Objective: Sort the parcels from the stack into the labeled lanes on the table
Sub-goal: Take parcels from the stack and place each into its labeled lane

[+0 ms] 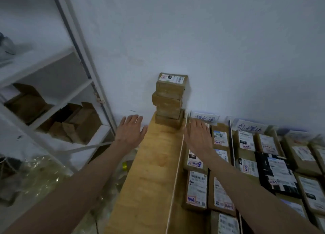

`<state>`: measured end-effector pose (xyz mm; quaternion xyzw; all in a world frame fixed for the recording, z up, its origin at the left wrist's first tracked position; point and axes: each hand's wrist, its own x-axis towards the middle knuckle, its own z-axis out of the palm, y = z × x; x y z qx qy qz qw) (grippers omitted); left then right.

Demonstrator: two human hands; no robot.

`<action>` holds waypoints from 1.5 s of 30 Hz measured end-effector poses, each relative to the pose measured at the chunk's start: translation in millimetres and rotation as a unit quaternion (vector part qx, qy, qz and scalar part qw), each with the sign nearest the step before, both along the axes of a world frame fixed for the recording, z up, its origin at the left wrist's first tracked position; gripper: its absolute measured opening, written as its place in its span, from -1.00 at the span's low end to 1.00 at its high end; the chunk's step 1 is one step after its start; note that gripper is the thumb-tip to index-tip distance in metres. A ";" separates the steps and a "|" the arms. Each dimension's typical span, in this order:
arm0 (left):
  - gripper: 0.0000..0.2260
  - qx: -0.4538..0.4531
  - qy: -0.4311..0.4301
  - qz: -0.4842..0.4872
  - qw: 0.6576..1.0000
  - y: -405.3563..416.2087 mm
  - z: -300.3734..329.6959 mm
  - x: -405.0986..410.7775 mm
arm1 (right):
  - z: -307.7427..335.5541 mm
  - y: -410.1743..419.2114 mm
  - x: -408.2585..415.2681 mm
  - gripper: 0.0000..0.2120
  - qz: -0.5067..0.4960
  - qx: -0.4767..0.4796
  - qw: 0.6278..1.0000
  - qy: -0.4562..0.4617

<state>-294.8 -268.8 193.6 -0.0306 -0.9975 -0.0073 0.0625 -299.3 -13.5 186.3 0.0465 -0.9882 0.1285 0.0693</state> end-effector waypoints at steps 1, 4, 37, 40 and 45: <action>-0.50 0.003 0.000 -0.008 1.000 -1.9 2.1 -18.2 | 2.4 -2.5 -12.9 -0.58 -0.013 -0.006 1.000 -0.002; -0.49 0.011 -0.001 -0.034 0.999 -7.7 7.5 -73.3 | 8.1 -10.0 -54.4 -0.58 -0.038 -0.019 0.999 -0.006; -0.51 0.446 -0.001 0.026 0.895 -22.4 47.7 -215.3 | 52.4 -35.3 -217.0 -0.73 -0.166 -0.429 0.879 -0.124; -0.52 0.397 -0.159 -0.048 0.903 -20.5 57.8 -191.2 | 56.4 -32.4 -182.5 -0.78 -0.120 -0.422 0.882 -0.173; -0.72 0.421 -0.259 -0.077 0.866 -8.1 46.5 -141.7 | 51.3 -30.7 -135.2 -0.83 -0.112 -0.426 0.874 -0.204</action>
